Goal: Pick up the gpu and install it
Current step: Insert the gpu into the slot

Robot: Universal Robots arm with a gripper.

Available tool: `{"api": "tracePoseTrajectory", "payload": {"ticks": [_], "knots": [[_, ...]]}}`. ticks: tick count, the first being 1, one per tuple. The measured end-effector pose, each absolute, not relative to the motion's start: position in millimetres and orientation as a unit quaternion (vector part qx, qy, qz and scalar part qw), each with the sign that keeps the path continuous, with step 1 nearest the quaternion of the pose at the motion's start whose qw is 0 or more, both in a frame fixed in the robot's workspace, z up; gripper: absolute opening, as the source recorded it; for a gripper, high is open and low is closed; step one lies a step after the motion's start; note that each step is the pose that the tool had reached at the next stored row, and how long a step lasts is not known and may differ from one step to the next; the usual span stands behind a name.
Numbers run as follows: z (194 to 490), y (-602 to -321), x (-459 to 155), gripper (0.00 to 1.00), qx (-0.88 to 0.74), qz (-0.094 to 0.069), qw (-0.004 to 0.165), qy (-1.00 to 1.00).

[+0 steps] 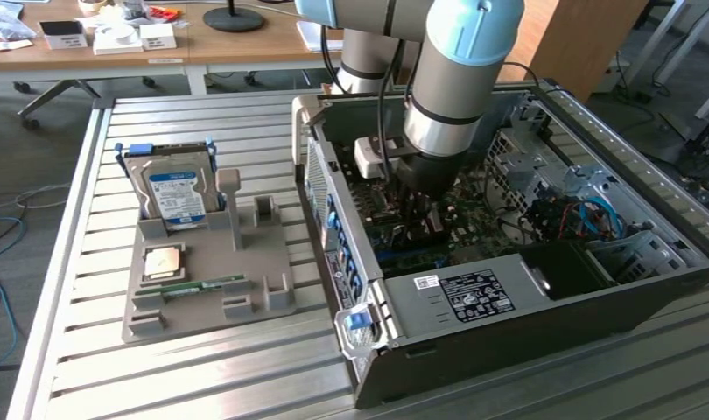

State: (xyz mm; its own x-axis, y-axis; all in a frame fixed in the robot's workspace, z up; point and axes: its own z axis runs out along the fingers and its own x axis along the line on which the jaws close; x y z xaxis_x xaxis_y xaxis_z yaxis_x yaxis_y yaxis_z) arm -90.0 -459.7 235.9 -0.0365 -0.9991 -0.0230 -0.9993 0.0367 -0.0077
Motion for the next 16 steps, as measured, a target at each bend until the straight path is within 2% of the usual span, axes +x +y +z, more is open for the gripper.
{"api": "tracePoseTrajectory", "payload": {"ticks": [1,3,4,6,8,9,16], "knots": [[235.8,-459.7,-90.0,0.27,-0.694,0.005,0.011,0.720],[236.1,-459.8,-89.9,0.38,-0.694,0.005,0.011,0.720],[236.3,-459.8,-89.9,0.38,-0.694,0.005,0.010,0.720],[236.3,-459.8,-89.8,0.51,-0.694,0.005,0.011,0.720],[236.3,-459.8,-89.8,0.51,-0.694,0.005,0.011,0.720],[236.3,-459.8,-89.8,0.58,-0.694,0.005,0.011,0.720],[236.3,-459.8,-89.8,0.58,-0.694,0.005,0.011,0.720]]}}
